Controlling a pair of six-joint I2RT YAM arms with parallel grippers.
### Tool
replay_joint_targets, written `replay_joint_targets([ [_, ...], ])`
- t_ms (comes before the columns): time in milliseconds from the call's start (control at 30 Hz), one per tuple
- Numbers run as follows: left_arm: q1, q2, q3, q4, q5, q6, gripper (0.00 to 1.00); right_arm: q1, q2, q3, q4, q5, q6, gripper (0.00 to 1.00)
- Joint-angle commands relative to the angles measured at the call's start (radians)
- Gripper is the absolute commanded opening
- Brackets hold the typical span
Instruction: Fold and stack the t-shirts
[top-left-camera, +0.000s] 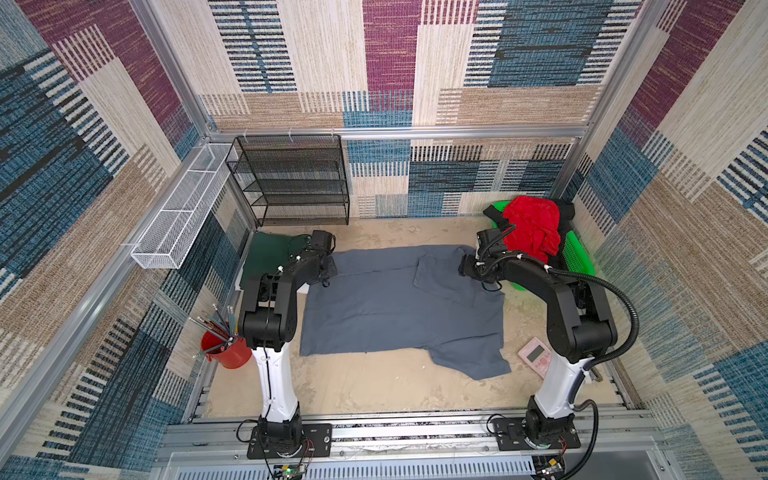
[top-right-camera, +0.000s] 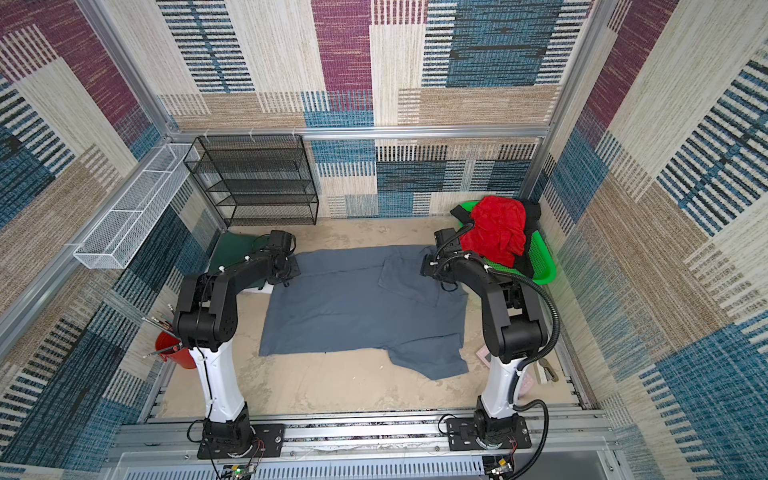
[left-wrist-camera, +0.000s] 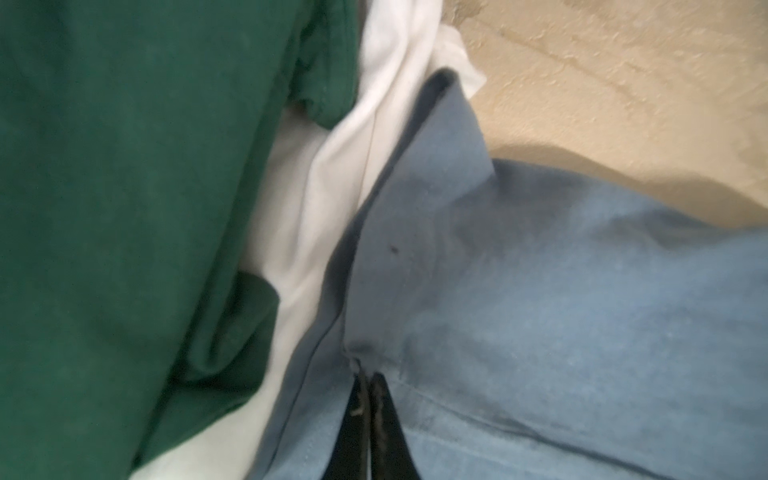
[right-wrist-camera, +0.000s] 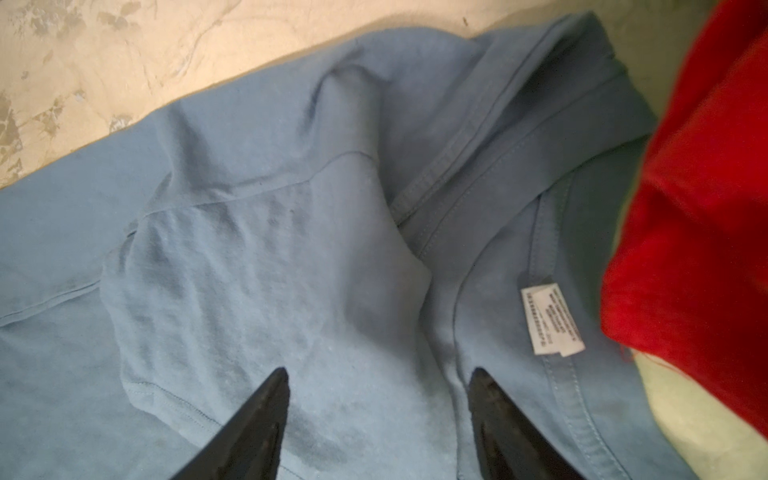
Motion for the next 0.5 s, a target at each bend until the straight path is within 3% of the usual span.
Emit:
replay_joint_targets([
  [0, 0.004, 0.004, 0.021, -0.022, -0.004, 0.007, 0.00, 0.000, 0.006, 0.011, 0.013, 0.017, -0.010, 0.70],
  [467, 0.050, -0.026, 0.065, -0.031, 0.011, 0.006, 0.00, -0.005, 0.035, 0.031, -0.020, 0.067, -0.017, 0.70],
])
